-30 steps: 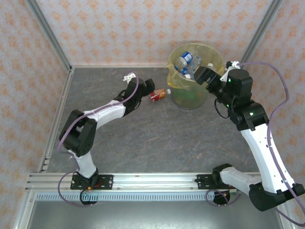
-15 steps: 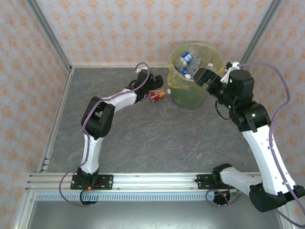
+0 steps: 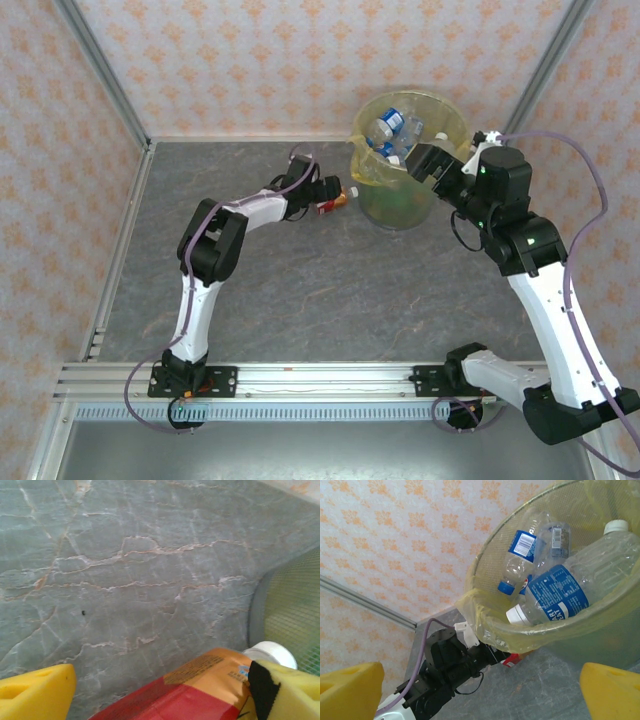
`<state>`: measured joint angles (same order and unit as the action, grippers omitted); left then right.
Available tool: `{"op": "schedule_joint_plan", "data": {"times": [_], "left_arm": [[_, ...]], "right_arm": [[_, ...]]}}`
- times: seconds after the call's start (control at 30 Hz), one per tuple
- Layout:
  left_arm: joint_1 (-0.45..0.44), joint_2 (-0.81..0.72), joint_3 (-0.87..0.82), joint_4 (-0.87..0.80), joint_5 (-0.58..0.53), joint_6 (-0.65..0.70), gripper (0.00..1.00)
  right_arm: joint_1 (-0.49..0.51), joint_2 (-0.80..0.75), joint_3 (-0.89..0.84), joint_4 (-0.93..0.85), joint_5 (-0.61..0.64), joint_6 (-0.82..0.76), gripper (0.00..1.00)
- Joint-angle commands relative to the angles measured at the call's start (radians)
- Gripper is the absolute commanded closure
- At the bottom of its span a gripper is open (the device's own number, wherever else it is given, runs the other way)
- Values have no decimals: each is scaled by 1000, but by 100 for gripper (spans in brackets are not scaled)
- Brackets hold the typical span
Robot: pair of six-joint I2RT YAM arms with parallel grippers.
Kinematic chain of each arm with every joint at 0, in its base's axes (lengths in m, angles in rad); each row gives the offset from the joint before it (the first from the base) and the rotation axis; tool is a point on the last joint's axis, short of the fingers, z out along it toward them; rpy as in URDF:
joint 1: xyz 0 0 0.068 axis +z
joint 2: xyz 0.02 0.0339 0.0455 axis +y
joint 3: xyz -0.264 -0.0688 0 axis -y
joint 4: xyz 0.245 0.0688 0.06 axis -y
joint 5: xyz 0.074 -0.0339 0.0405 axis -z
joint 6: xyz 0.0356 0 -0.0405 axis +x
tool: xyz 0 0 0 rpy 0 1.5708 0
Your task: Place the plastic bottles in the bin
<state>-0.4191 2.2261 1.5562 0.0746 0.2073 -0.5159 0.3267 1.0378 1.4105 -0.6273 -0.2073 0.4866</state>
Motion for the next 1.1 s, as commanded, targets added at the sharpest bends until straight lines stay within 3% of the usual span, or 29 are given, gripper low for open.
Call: {"op": "schedule_joint_plan", "data": {"times": [0.0,0.83,1.07], "left_arm": [[-9,-83,-77,27,44,-12,11],[-150,-287,-279,-78,-36,116,7],[-179,-274,-277,-129,-40,160,7]], "right_arm": [[6,1,-20,40,-15,0,0],[5,-23,-71,65,-20,8,0],[6,-26,-87,78,-31,13,0]]}}
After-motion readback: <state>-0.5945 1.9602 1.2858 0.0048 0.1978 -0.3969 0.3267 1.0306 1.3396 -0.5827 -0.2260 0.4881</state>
